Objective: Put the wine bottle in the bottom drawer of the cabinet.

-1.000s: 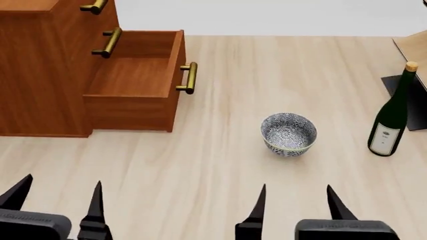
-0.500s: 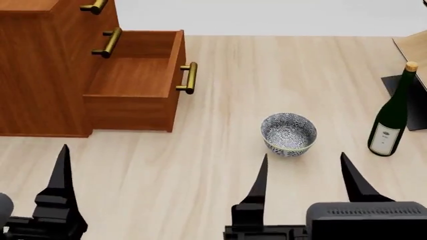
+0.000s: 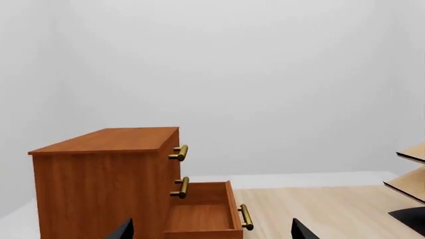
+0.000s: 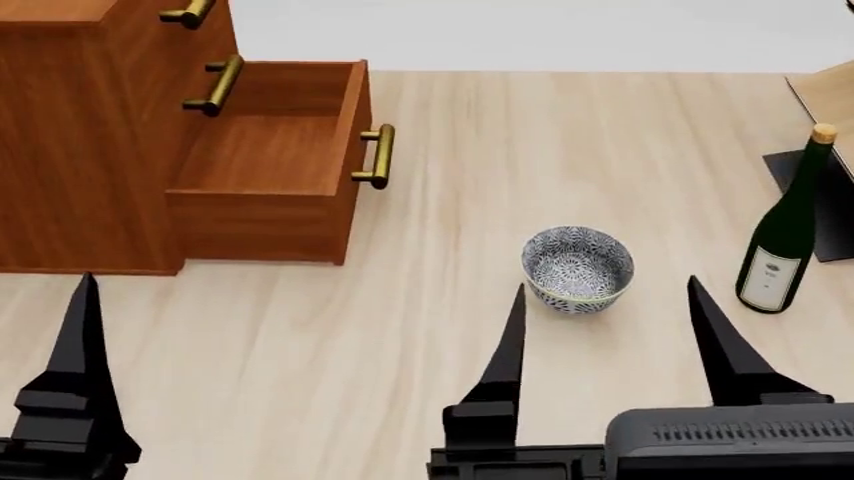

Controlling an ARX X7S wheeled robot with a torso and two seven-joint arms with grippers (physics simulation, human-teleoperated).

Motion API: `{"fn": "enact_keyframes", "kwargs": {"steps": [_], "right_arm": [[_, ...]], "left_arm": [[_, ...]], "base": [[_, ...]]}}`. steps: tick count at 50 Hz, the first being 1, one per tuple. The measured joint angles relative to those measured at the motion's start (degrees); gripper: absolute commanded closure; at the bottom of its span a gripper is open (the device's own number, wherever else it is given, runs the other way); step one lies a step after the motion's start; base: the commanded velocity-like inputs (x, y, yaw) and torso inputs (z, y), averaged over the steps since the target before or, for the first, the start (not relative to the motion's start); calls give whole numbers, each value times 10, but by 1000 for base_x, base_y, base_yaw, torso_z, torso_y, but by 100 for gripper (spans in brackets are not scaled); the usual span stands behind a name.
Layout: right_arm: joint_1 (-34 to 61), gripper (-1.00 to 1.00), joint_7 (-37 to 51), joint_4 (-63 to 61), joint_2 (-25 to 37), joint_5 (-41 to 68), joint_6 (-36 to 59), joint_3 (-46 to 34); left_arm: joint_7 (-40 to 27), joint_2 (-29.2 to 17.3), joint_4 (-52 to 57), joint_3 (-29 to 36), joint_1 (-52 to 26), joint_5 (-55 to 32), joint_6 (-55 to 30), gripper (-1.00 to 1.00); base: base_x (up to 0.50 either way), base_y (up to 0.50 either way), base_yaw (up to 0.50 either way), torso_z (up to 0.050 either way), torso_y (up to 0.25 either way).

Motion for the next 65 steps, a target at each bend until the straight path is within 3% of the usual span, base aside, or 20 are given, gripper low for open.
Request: {"fn": "enact_keyframes", "kwargs": {"steps": [30, 65], "right_arm": [[-7, -100, 29, 18, 33, 13, -54, -35], [-15, -100, 41, 43, 41, 28, -90, -40]], "left_arm": [[17, -21, -17, 23, 26, 21, 75, -100], [13, -34, -23, 27, 33, 22, 93, -100]], "base": [[340, 0, 0, 0, 0], [367, 34, 0, 0, 0]]}}
